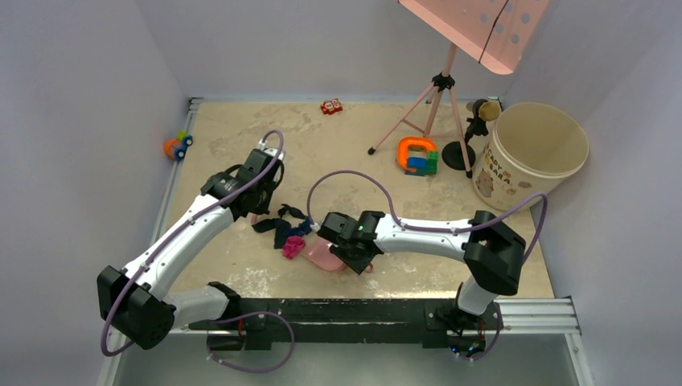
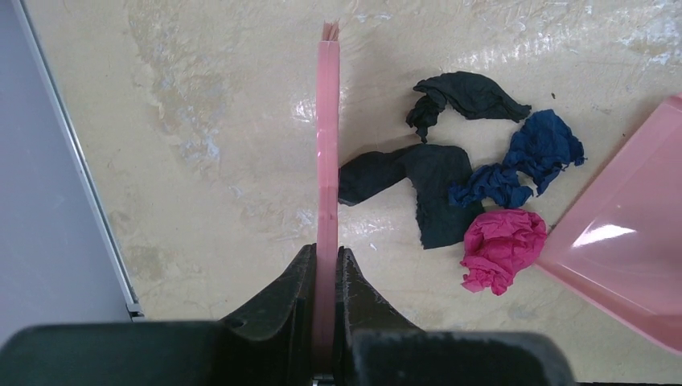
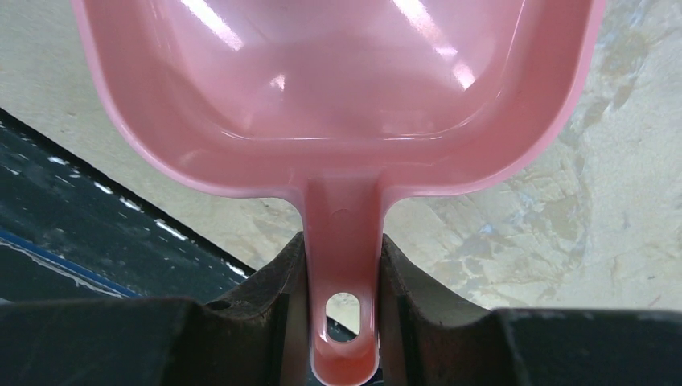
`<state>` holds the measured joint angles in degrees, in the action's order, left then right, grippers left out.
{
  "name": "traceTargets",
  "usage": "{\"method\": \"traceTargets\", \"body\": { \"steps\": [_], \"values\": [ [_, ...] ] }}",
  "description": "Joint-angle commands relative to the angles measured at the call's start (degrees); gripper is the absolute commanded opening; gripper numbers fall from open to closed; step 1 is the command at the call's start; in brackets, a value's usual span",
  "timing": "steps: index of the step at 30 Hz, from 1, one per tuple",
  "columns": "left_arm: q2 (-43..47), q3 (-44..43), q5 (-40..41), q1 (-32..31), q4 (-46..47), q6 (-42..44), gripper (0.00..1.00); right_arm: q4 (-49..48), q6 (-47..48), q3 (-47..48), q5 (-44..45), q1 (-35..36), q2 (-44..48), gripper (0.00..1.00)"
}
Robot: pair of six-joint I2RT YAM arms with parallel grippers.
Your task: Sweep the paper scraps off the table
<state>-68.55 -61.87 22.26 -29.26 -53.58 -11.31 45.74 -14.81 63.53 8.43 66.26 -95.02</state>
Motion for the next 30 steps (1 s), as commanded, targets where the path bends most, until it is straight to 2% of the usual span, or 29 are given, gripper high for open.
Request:
{"method": "traceTargets", "body": {
  "steps": [1, 8, 16, 20, 25, 30],
  "values": [
    [1.8, -0.3, -0.5, 0.4, 2.1, 0.6, 0.0, -2.7, 1.3, 3.1, 1.1, -0.1, 0.4, 0.22],
    [3.2, 0.2, -1.1, 0.4, 2.5, 0.7, 0.0, -6.2, -0.1, -0.9, 0.4, -0.1, 2.9, 0.41],
    [3.8, 0.2, -1.7, 0.4, 2.7, 0.8, 0.0, -13.7, -3.9, -7.5, 1.6, -0.1, 9.1, 0.71],
    [4.4, 0.3, -2.2, 0.4, 2.6, 0.8, 0.0, -20.0, -5.7, -12.9, 1.8, 0.0, 15.3, 0.72],
    [4.5, 0.4, -2.2, 0.4, 2.9, 0.9, 0.0, -28.1, -11.1, -19.9, 8.1, 1.8, 21.6, 0.72],
    [5.1, 0.5, -2.5, 0.5, 3.0, 0.9, 0.0, -36.0, -13.6, -25.2, 11.8, 4.6, 21.3, 0.71]
  ]
}}
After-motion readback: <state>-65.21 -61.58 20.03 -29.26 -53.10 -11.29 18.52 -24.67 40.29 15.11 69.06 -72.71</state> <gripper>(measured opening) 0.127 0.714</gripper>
